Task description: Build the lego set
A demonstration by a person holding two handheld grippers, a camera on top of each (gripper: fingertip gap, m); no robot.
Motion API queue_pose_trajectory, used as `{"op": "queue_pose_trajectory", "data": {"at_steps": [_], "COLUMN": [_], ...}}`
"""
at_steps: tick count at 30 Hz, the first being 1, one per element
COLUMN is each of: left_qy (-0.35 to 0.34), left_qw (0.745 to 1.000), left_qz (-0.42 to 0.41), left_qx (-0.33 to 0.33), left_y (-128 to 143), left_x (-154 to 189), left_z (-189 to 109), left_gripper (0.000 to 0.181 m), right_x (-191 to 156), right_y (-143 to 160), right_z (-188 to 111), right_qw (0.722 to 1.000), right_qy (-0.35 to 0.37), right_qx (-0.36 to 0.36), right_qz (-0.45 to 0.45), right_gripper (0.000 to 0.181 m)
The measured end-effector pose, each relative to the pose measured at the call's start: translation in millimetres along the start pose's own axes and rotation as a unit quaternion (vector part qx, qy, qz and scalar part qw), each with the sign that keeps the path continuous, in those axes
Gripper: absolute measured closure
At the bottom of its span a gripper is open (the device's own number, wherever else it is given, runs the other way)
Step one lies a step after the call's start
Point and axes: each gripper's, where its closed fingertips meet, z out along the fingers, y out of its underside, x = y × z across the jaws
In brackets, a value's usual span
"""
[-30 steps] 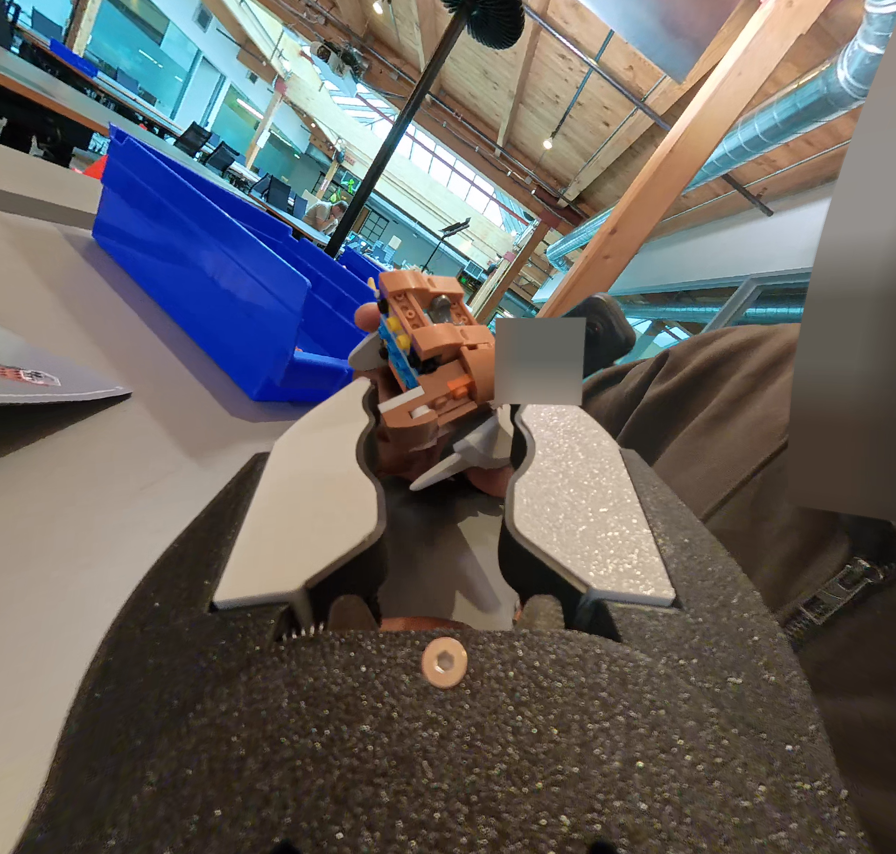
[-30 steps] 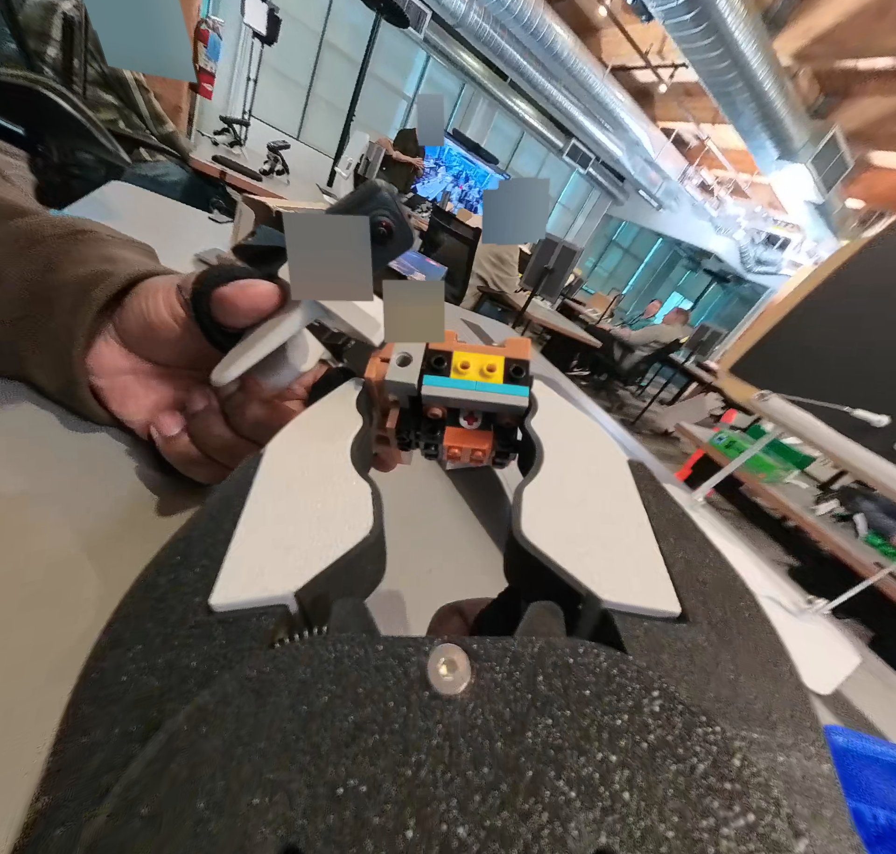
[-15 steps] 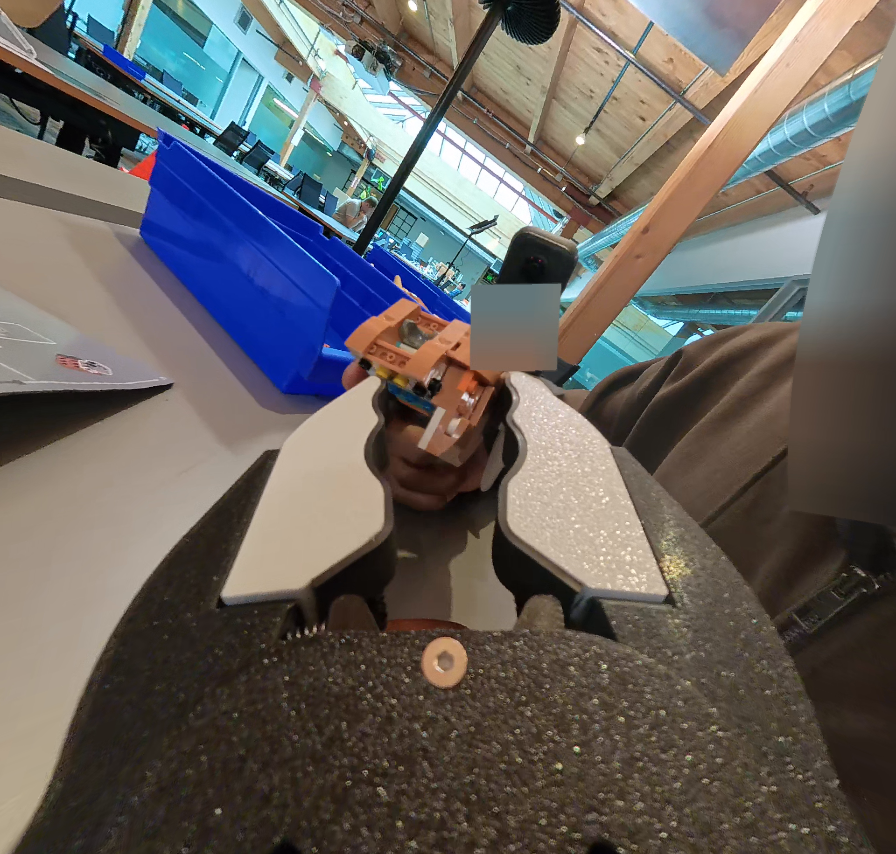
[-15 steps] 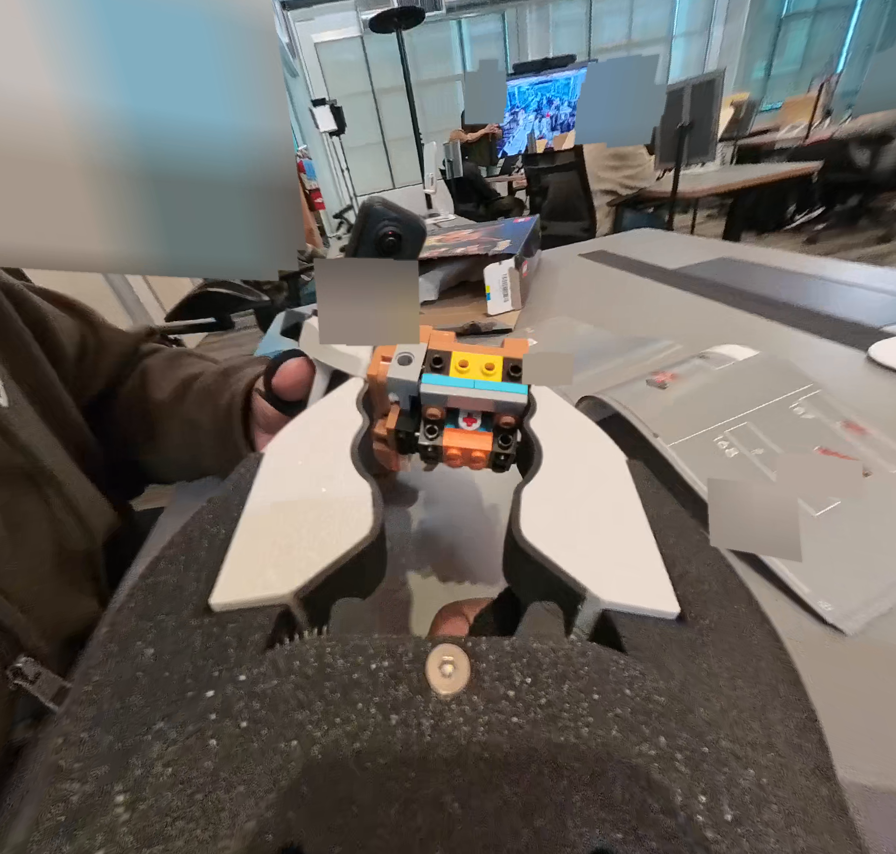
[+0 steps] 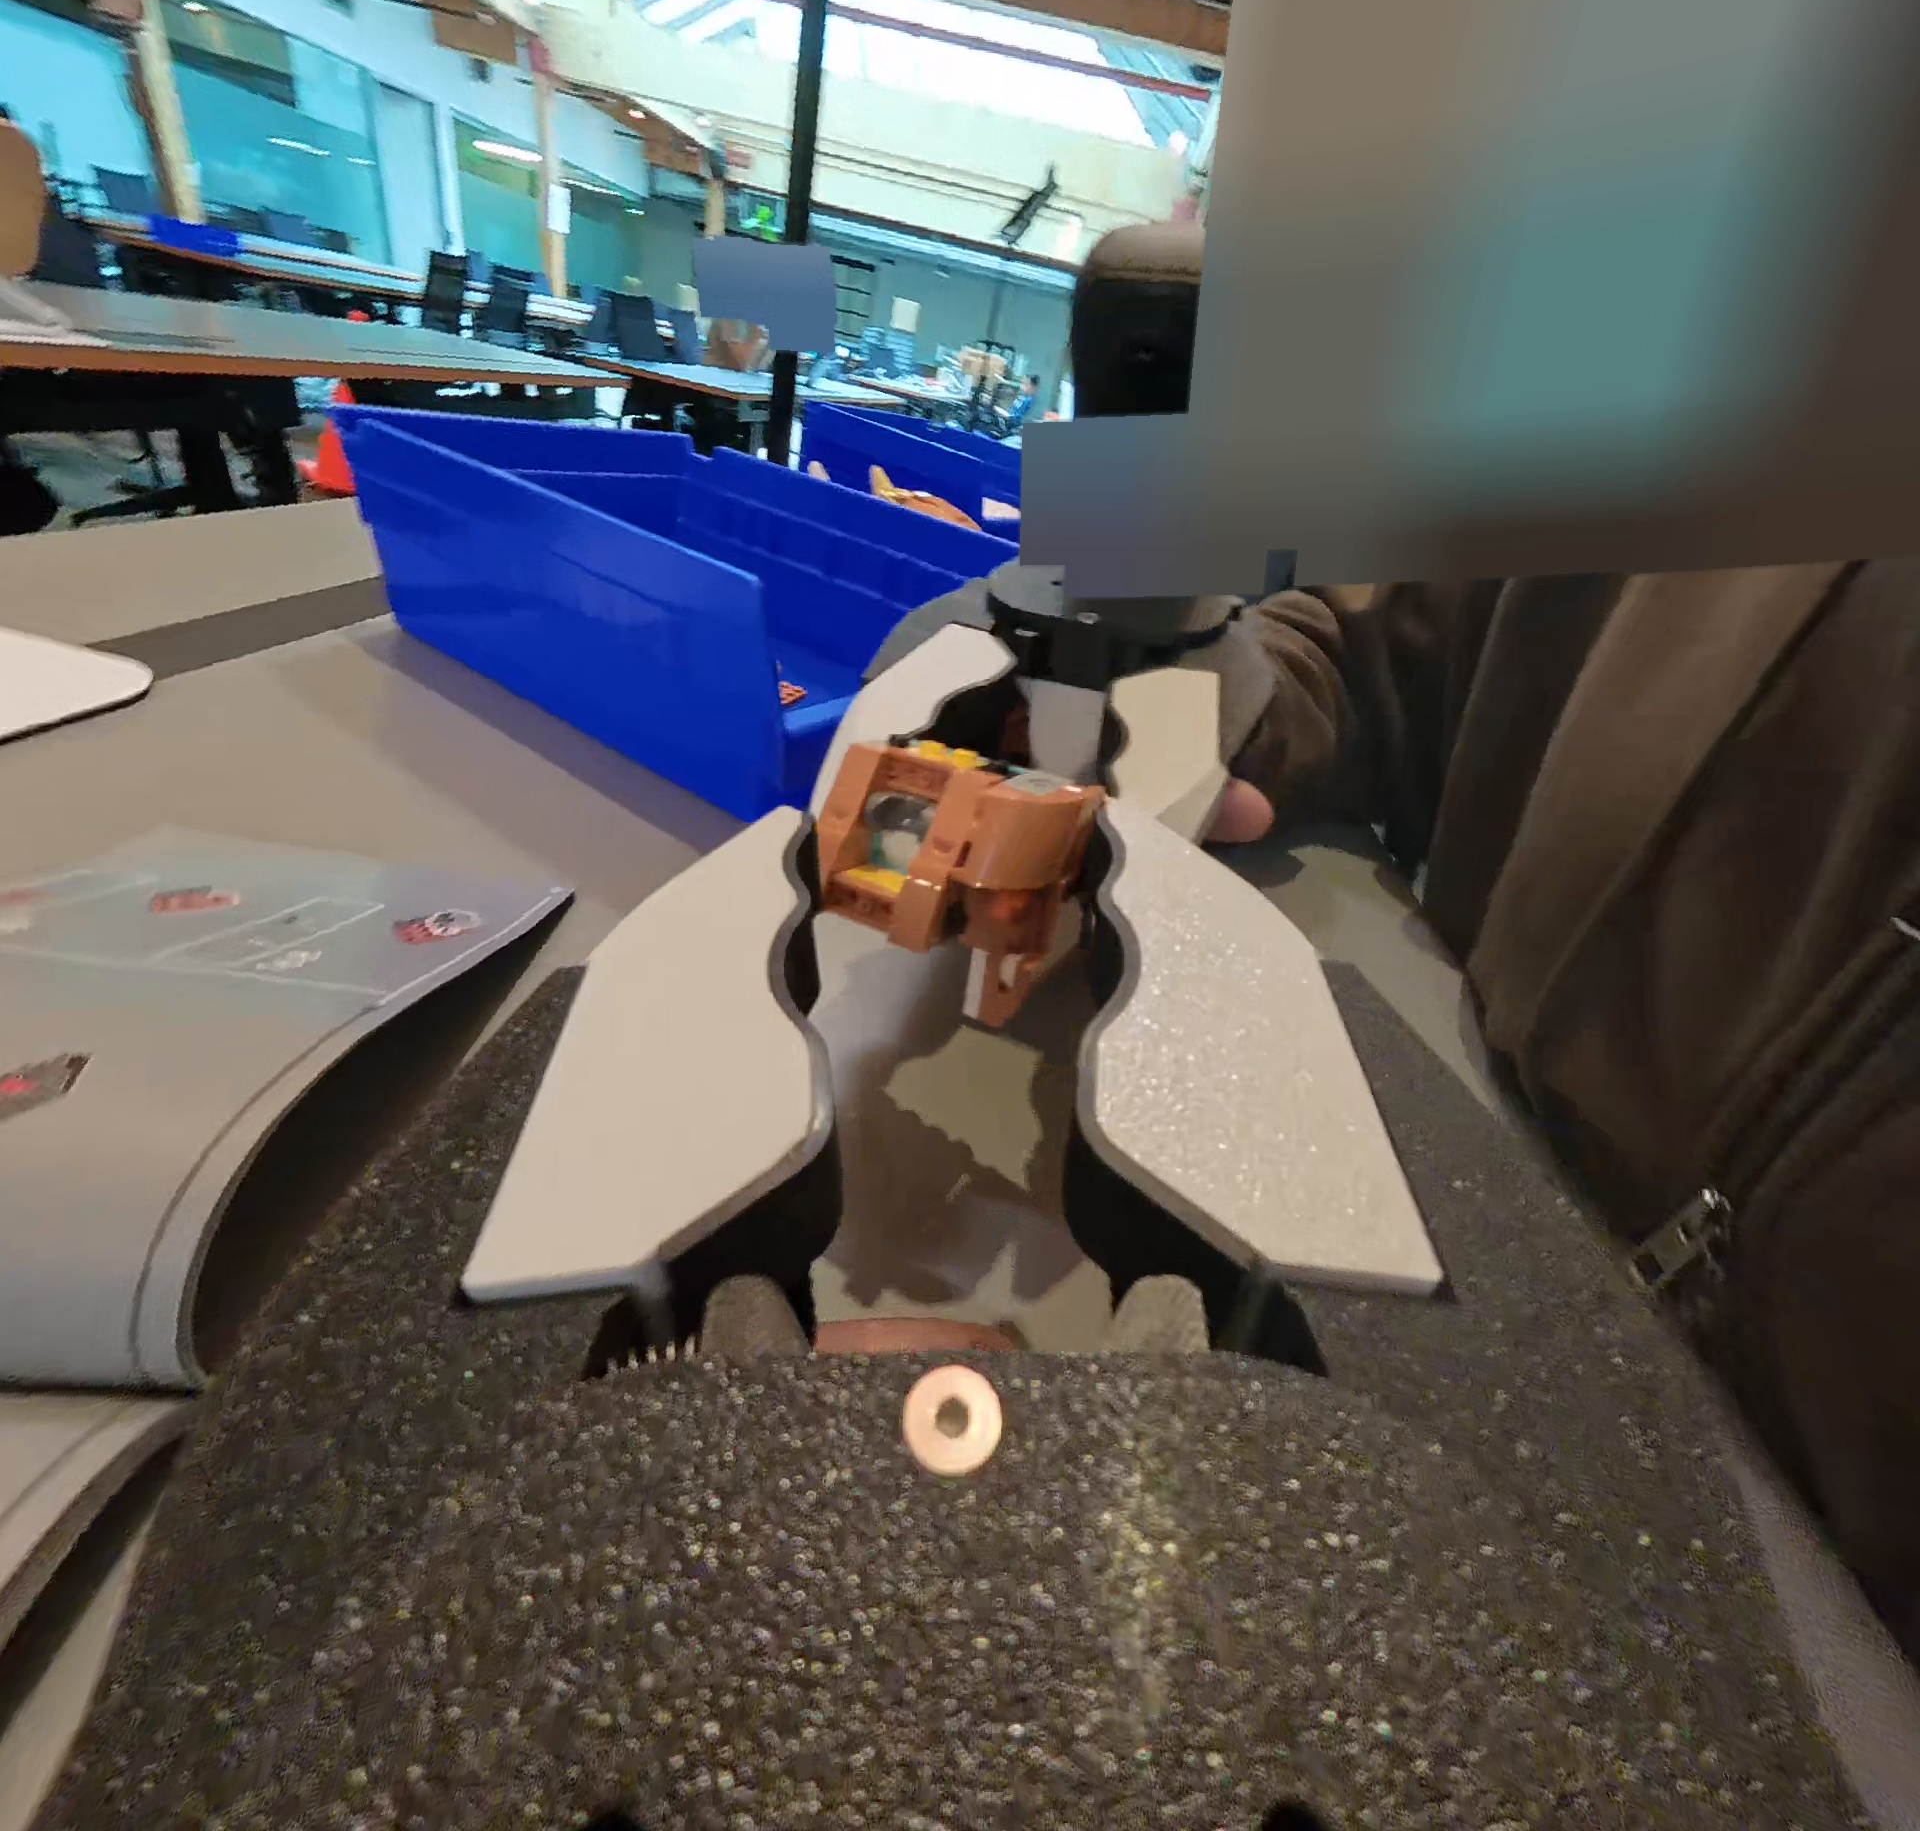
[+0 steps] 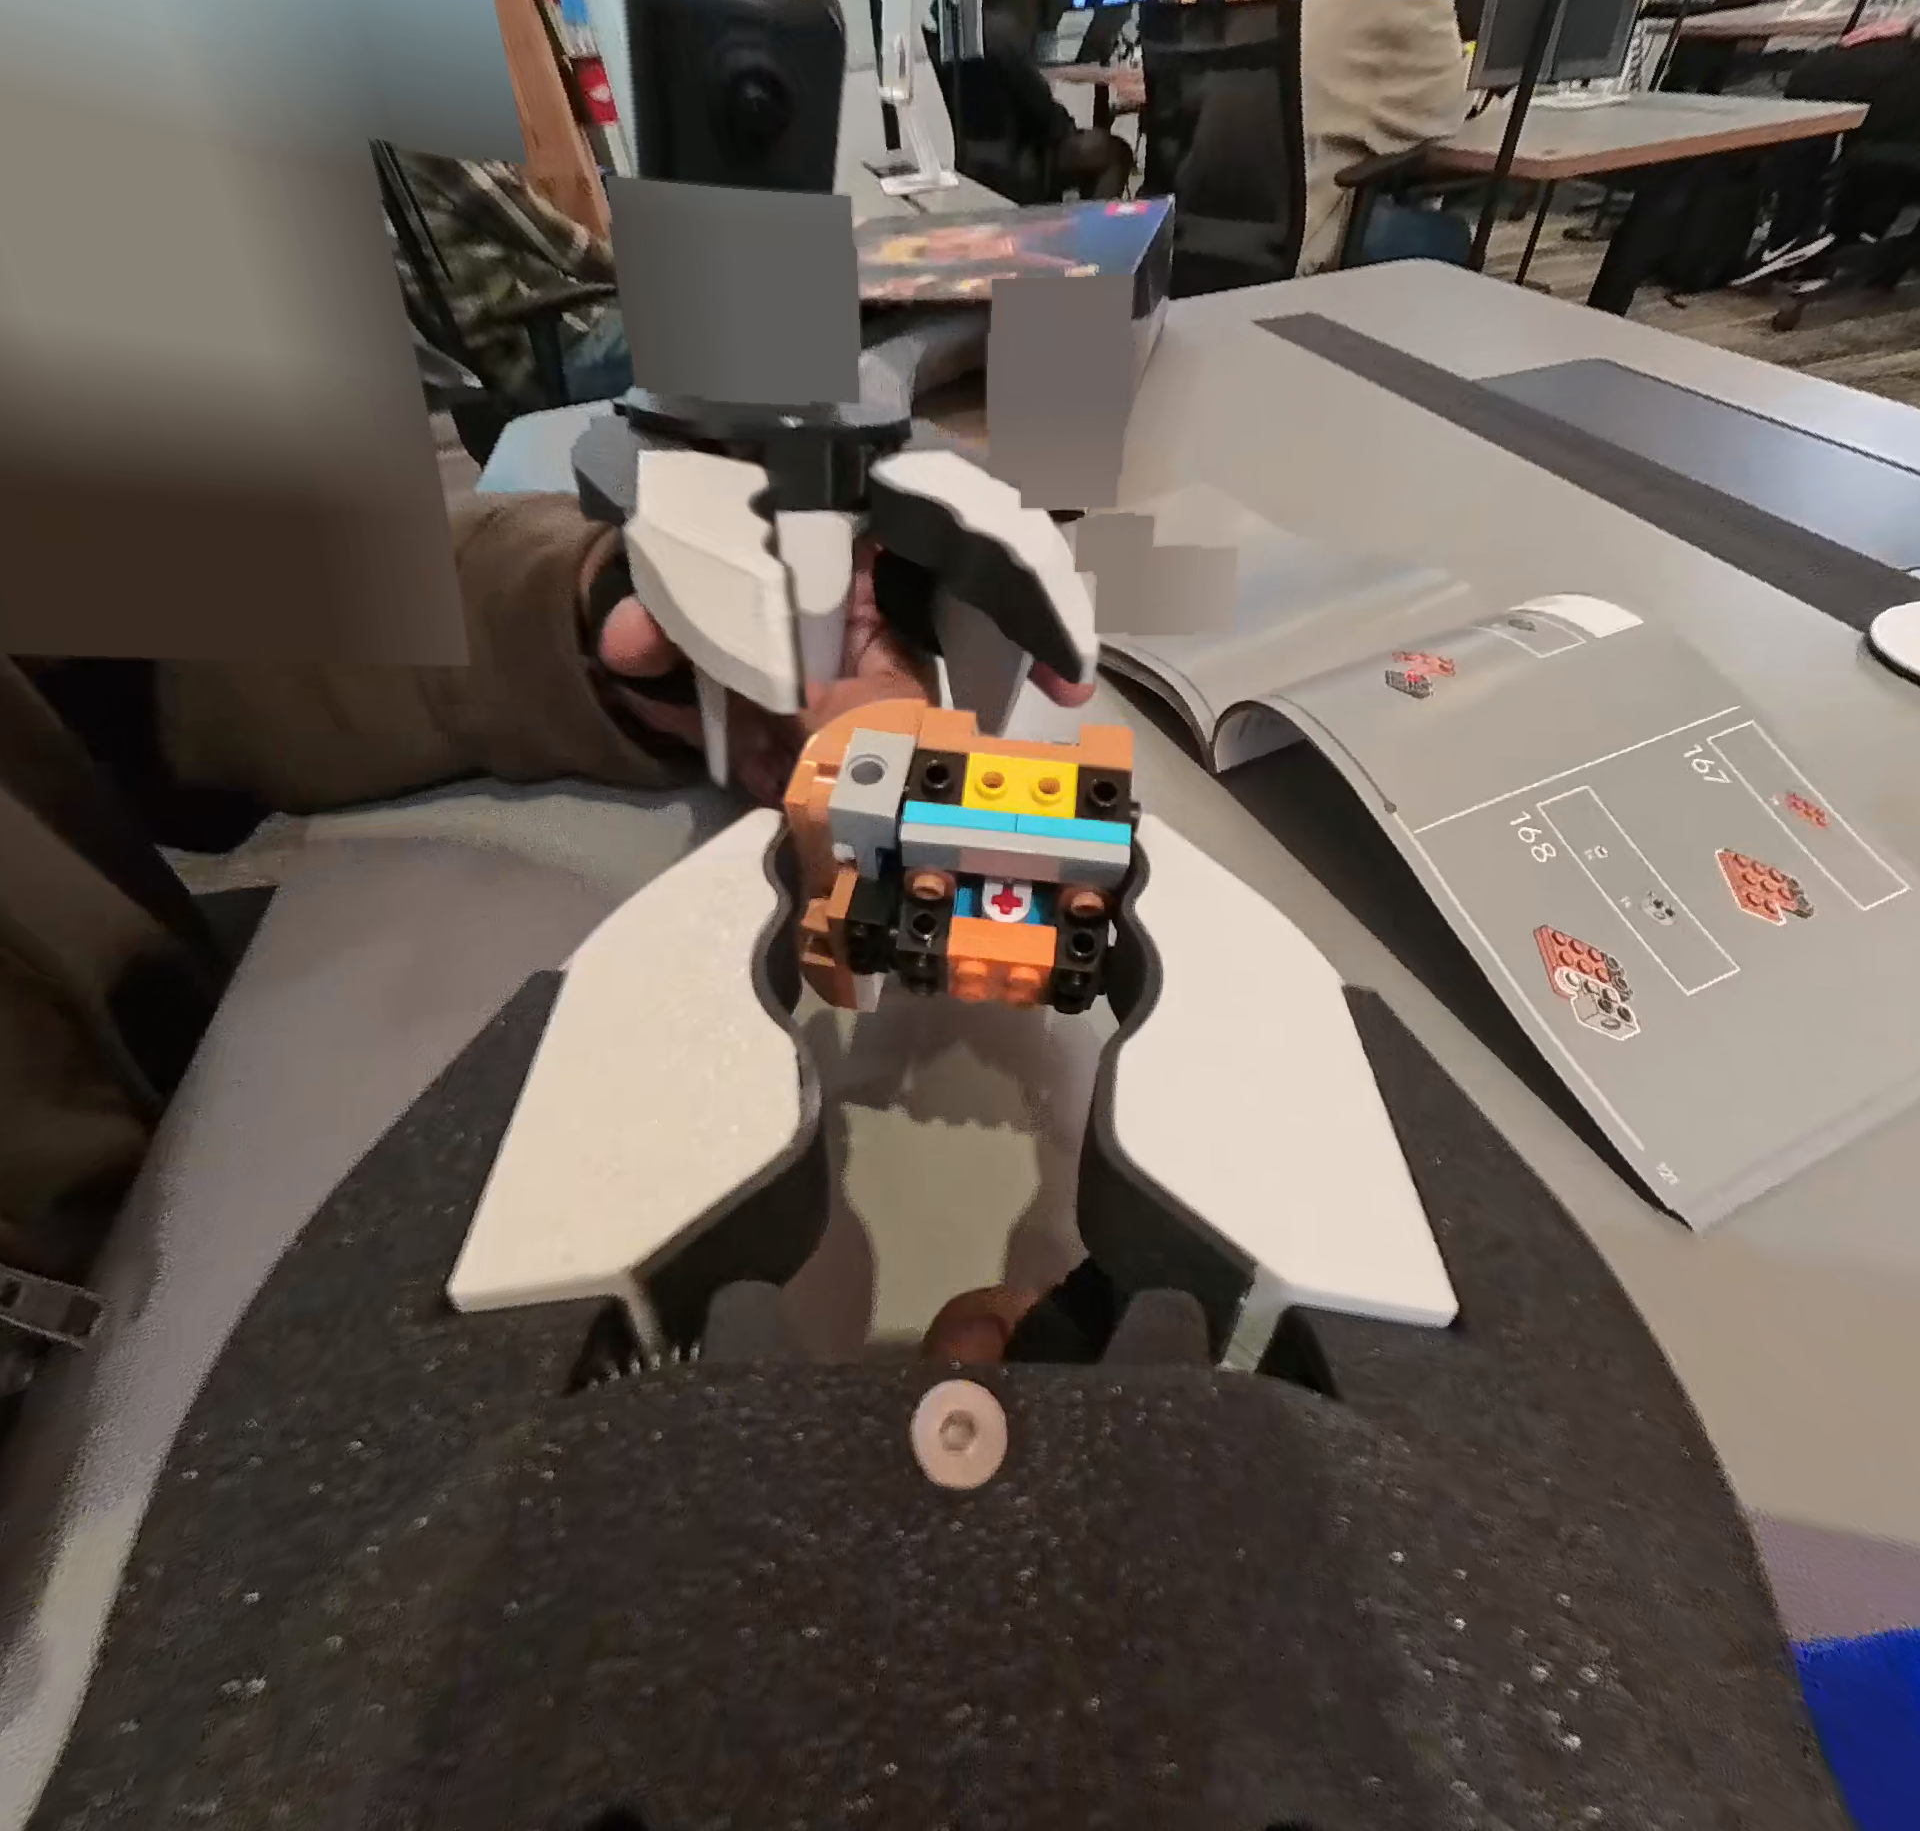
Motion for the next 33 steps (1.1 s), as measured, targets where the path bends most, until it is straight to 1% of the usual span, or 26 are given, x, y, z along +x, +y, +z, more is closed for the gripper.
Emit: {"op": "queue_pose_trajectory", "data": {"at_steps": [5, 8, 12, 15, 18, 22, 26, 33], "left_qy": [0.036, 0.066, 0.121, 0.137, 0.134, 0.118, 0.099, 0.103], "left_qw": [0.997, 0.991, 0.981, 0.975, 0.973, 0.972, 0.971, 0.965], "left_qz": [0.051, 0.064, 0.066, 0.077, 0.088, 0.113, 0.14, 0.159], "left_qx": [-0.052, -0.094, -0.138, -0.159, -0.167, -0.166, -0.169, -0.183], "left_y": [5, 13, 26, 33, 35, 35, 36, 42], "left_x": [-2, -3, 6, 9, 6, 2, -1, 3], "left_z": [3, 6, 8, 10, 11, 12, 12, 10], "left_gripper": [0.129, 0.127, 0.123, 0.119, 0.12, 0.126, 0.123, 0.128], "right_x": [2, -1, -5, -7, -5, -5, -4, -7], "right_y": [10, 15, 18, 20, 23, 23, 25, 31], "right_z": [2, 4, 5, 6, 7, 6, 7, 9], "right_qw": [0.999, 0.998, 0.997, 0.996, 0.995, 0.994, 0.992, 0.99], "right_qy": [-0.003, -0.011, -0.022, -0.033, -0.033, -0.04, -0.032, -0.042], "right_qx": [-0.034, -0.051, -0.061, -0.067, -0.075, -0.083, -0.089, -0.106], "right_qz": [-0.011, -0.025, -0.042, -0.048, -0.057, -0.066, -0.078, -0.082], "right_gripper": [0.124, 0.124, 0.124, 0.124, 0.124, 0.125, 0.125, 0.125]}}
